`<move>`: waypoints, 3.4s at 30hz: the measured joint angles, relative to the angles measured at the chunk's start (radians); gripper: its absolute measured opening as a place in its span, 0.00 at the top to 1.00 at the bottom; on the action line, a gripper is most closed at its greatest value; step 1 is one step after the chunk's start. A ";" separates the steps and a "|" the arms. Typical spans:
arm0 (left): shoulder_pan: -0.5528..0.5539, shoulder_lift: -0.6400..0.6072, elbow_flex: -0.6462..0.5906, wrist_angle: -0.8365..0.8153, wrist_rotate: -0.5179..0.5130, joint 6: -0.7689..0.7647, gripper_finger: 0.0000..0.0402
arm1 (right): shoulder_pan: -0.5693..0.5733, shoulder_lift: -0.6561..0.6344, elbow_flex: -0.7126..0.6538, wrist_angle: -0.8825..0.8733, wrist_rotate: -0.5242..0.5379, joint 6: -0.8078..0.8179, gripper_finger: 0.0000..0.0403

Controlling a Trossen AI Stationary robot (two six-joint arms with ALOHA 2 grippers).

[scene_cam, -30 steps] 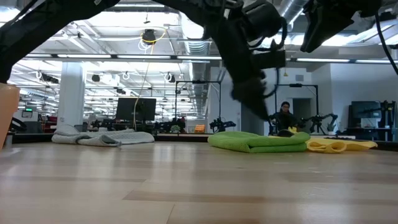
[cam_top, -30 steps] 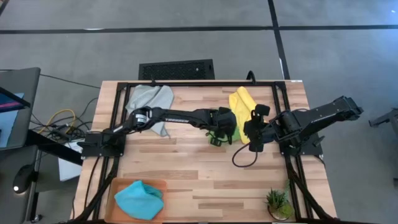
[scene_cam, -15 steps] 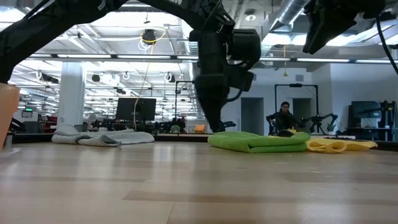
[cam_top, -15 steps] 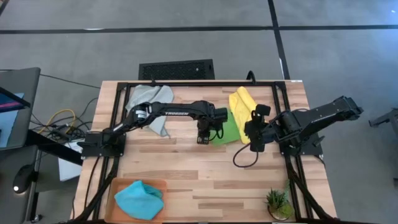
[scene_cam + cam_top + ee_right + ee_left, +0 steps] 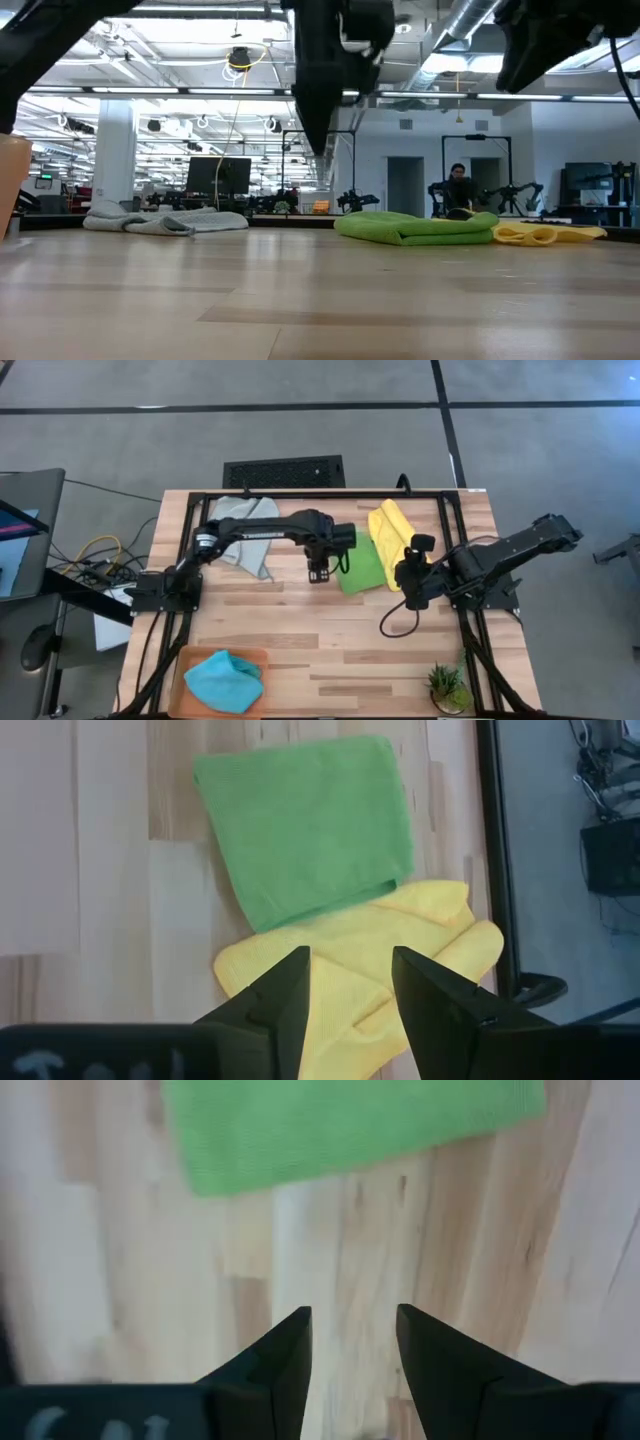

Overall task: Fold microfiber towels
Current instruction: Put the green microfiber towel into the orange bin

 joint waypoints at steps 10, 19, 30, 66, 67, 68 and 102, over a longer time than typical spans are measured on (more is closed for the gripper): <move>-0.071 -0.041 -0.055 -0.071 -0.079 -0.228 0.65 | 0.003 -0.002 -0.010 -0.004 0.003 -0.006 0.58; -0.153 -0.283 -0.373 -0.080 -0.272 -0.571 0.65 | 0.021 -0.003 -0.011 0.006 0.004 -0.034 0.59; -0.110 -0.576 -0.961 0.990 -0.129 -0.807 0.65 | 0.020 -0.002 -0.011 0.054 0.003 -0.026 0.59; 0.017 -0.128 -1.030 1.619 0.012 -1.209 0.65 | 0.018 -0.002 -0.011 0.086 0.002 -0.026 0.59; 0.017 -0.127 -1.027 1.618 0.007 -1.209 0.65 | 0.018 -0.002 -0.011 0.086 0.002 -0.026 0.59; 0.017 -0.125 -1.022 1.617 -0.004 -1.207 0.65 | 0.018 -0.002 -0.011 0.086 0.003 -0.026 0.58; 0.023 -0.114 -0.969 1.626 -0.179 -1.039 0.88 | 0.018 -0.002 -0.011 0.092 0.002 -0.025 0.58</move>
